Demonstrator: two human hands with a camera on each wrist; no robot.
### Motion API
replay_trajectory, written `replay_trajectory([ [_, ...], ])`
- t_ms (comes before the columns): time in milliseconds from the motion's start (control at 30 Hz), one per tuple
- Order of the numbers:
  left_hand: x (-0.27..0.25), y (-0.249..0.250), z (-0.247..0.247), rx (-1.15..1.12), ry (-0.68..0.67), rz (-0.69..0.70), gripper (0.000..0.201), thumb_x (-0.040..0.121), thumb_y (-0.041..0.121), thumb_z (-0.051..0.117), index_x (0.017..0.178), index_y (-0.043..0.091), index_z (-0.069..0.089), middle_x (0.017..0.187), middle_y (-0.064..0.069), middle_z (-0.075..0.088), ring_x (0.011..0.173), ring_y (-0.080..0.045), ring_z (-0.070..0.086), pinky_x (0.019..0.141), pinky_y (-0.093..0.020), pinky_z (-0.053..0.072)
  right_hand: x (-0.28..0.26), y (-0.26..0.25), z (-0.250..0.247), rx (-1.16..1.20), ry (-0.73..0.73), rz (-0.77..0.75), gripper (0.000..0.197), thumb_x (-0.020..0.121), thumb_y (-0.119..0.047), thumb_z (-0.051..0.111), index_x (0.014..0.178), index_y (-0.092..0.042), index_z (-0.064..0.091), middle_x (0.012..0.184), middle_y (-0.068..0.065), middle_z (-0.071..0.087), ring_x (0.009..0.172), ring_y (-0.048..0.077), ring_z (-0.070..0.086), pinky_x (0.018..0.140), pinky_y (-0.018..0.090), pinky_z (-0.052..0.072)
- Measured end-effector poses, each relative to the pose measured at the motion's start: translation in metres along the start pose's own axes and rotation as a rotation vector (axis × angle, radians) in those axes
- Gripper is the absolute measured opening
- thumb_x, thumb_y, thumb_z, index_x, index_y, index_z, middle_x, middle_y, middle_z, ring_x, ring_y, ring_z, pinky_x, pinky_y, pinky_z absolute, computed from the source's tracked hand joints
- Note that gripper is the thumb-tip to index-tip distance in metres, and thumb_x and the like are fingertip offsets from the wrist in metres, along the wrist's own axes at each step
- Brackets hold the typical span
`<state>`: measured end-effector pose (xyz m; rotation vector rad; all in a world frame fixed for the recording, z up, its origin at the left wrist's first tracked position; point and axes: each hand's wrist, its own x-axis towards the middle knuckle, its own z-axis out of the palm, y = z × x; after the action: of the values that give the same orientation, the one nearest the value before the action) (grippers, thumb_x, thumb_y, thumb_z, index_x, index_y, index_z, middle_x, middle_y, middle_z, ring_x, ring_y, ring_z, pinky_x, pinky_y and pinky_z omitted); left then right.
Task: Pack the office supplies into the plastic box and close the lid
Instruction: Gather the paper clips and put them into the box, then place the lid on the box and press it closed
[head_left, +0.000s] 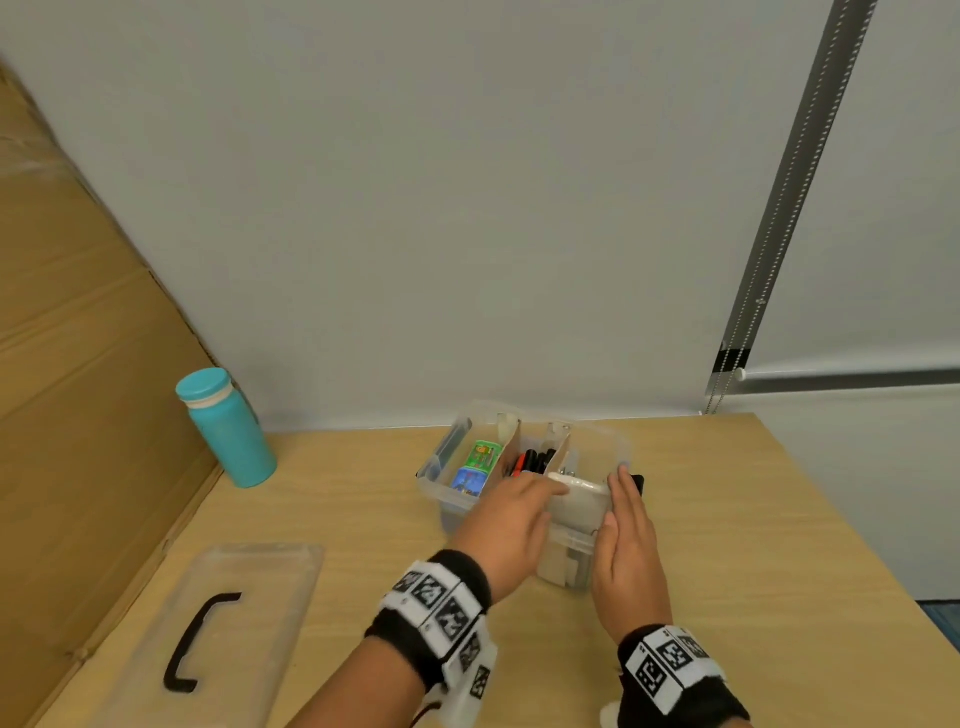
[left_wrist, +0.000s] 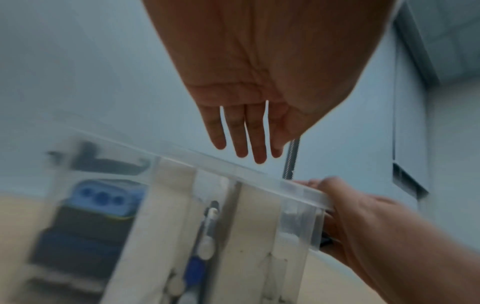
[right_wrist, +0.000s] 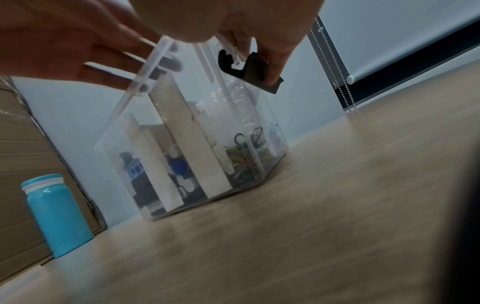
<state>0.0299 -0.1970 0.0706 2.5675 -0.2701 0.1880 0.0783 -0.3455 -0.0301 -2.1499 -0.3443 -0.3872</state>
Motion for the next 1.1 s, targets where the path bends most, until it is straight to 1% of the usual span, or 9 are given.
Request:
replay_trajectory([
  [100, -0.040, -0.024, -0.020, -0.017, 0.130, -0.098, 0.040, 0.097, 0.023, 0.042, 0.136, 0.030, 0.042, 0.138, 0.014, 0.042, 0.129, -0.002, 0.036, 0.112, -0.025, 0.028, -0.001, 0.001, -0.001, 0.008, 0.031, -0.004, 0.060, 0.095, -0.042, 0.011, 0.150, -0.020, 0.022, 0.158, -0.014, 0.014, 0.141, -0.001, 0.015, 0.109, 0.009, 0.011],
  [267, -0.105, -0.090, -0.043, -0.028, 0.350, -0.337, 0.039, 0.095, 0.012, 0.044, 0.132, 0.024, 0.046, 0.133, 0.002, 0.048, 0.125, -0.014, 0.042, 0.108, -0.035, 0.034, -0.001, -0.002, -0.002, -0.016, 0.059, -0.019, 0.057, 0.096, -0.037, 0.015, 0.148, -0.018, 0.027, 0.157, -0.009, 0.020, 0.137, 0.005, 0.018, 0.112, 0.025, 0.020],
  [467, -0.175, -0.161, -0.064, -0.031, 0.389, -0.741, 0.043, 0.096, 0.009, 0.041, 0.137, 0.021, 0.040, 0.143, -0.007, 0.044, 0.133, -0.027, 0.038, 0.111, -0.044, 0.031, -0.010, -0.031, -0.009, -0.178, 0.139, 0.074, 0.052, 0.093, -0.034, 0.024, 0.141, -0.019, 0.036, 0.152, -0.003, 0.031, 0.128, 0.022, 0.028, 0.106, 0.043, 0.030],
  [533, -0.190, -0.181, -0.068, -0.018, 0.384, -0.838, 0.045, 0.095, 0.011, 0.043, 0.139, 0.021, 0.038, 0.145, -0.007, 0.042, 0.133, -0.028, 0.038, 0.112, -0.047, 0.031, -0.019, -0.055, -0.010, -0.166, 0.162, -0.025, 0.048, 0.091, -0.028, 0.032, 0.138, -0.018, 0.038, 0.149, 0.001, 0.033, 0.128, 0.024, 0.029, 0.105, 0.042, 0.027],
  [700, -0.217, -0.230, -0.082, -0.064, 0.332, -1.078, 0.052, 0.091, 0.015, 0.047, 0.141, 0.023, 0.034, 0.143, -0.014, 0.044, 0.129, -0.036, 0.042, 0.108, -0.054, 0.032, -0.046, -0.126, 0.035, -0.166, -0.187, -0.547, 0.039, 0.089, -0.016, 0.043, 0.127, -0.014, 0.051, 0.136, 0.002, 0.048, 0.119, 0.022, 0.042, 0.102, 0.033, 0.036],
  [800, -0.221, -0.251, -0.089, -0.113, 0.311, -1.145, 0.056, 0.089, 0.020, 0.050, 0.142, 0.022, 0.032, 0.139, -0.018, 0.048, 0.124, -0.039, 0.046, 0.105, -0.055, 0.036, -0.058, -0.154, 0.082, -0.115, -0.459, -0.641, 0.033, 0.088, -0.014, 0.046, 0.120, -0.016, 0.055, 0.132, 0.000, 0.049, 0.116, 0.018, 0.044, 0.097, 0.028, 0.040],
  [900, -0.225, -0.265, -0.089, -0.164, 0.246, -1.170, 0.061, 0.091, 0.026, 0.050, 0.146, 0.020, 0.024, 0.149, -0.014, 0.034, 0.132, -0.038, 0.037, 0.110, -0.054, 0.031, -0.067, -0.163, 0.136, -0.128, -0.683, -0.519, 0.038, 0.091, -0.020, 0.043, 0.128, -0.017, 0.048, 0.142, 0.000, 0.037, 0.127, 0.016, 0.037, 0.104, 0.031, 0.038],
  [1000, -0.228, -0.270, -0.088, -0.219, 0.186, -1.156, 0.066, 0.091, 0.029, 0.050, 0.148, 0.018, 0.018, 0.151, -0.014, 0.031, 0.136, -0.037, 0.031, 0.111, -0.052, 0.029, -0.069, -0.171, 0.177, -0.152, -0.914, -0.184, 0.055, 0.096, -0.032, 0.042, 0.146, -0.014, 0.027, 0.158, 0.004, 0.010, 0.143, 0.019, 0.019, 0.116, 0.031, 0.023],
  [1100, -0.228, -0.275, -0.086, -0.203, 0.110, -1.130, 0.070, 0.091, 0.033, 0.050, 0.149, 0.018, 0.014, 0.151, -0.015, 0.030, 0.136, -0.038, 0.028, 0.111, -0.052, 0.030, -0.071, -0.180, 0.202, -0.111, -0.975, -0.043, 0.066, 0.097, -0.036, 0.041, 0.151, -0.014, 0.009, 0.160, 0.006, -0.002, 0.146, 0.020, 0.011, 0.116, 0.028, 0.014],
])
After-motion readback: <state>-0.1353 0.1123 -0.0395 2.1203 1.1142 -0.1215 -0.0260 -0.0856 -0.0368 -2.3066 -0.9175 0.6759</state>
